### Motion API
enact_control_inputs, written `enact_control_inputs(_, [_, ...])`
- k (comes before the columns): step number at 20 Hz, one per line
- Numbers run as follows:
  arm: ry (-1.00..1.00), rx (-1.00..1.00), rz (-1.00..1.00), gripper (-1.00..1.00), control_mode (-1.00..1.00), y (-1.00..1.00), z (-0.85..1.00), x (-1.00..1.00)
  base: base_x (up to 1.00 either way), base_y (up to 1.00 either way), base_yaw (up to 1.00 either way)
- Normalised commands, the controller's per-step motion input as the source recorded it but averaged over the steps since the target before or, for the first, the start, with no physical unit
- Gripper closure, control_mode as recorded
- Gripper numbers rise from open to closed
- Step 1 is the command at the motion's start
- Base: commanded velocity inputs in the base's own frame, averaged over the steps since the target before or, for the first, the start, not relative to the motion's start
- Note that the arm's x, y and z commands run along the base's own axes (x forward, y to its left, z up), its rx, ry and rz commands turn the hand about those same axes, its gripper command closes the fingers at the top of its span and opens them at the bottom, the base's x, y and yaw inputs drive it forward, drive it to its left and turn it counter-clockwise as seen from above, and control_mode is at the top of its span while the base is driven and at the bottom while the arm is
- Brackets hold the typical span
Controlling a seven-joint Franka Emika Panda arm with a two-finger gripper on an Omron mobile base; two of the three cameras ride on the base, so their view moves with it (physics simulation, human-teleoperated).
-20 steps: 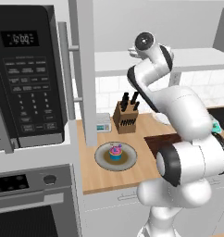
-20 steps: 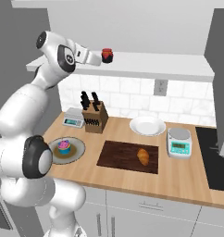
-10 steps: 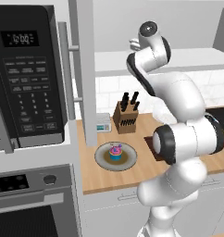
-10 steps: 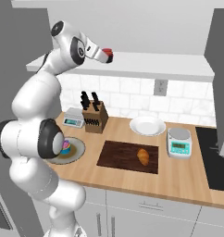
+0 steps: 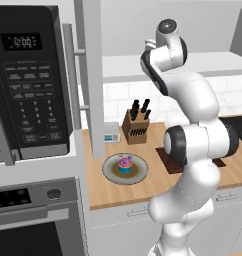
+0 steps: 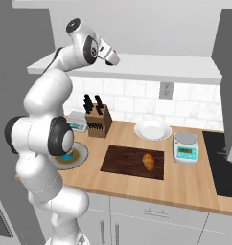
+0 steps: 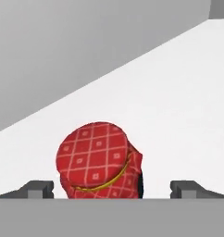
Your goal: From the different types of pastries on the counter, select a croissant and place it on the cutting board. Then retrieve a jar of jam from the cabinet and place it alongside the croissant on the cutting board.
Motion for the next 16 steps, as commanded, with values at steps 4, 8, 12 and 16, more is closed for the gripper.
enact_control_inputs(4, [0.0,0.0,0.0,-1.0,-1.0,-0.04,-0.41,0.0,0.0,0.0,0.0])
enact_control_inputs(8, [0.01,0.0,0.0,-1.0,-1.0,0.0,-0.21,0.3,0.0,0.0,0.0])
enact_control_inputs(12, [0.06,0.0,0.0,-1.0,-1.0,0.0,-0.01,0.75,0.0,0.0,0.0])
enact_control_inputs(16, [0.1,0.0,0.0,-1.0,-1.0,0.0,-0.26,0.66,0.0,0.0,0.0])
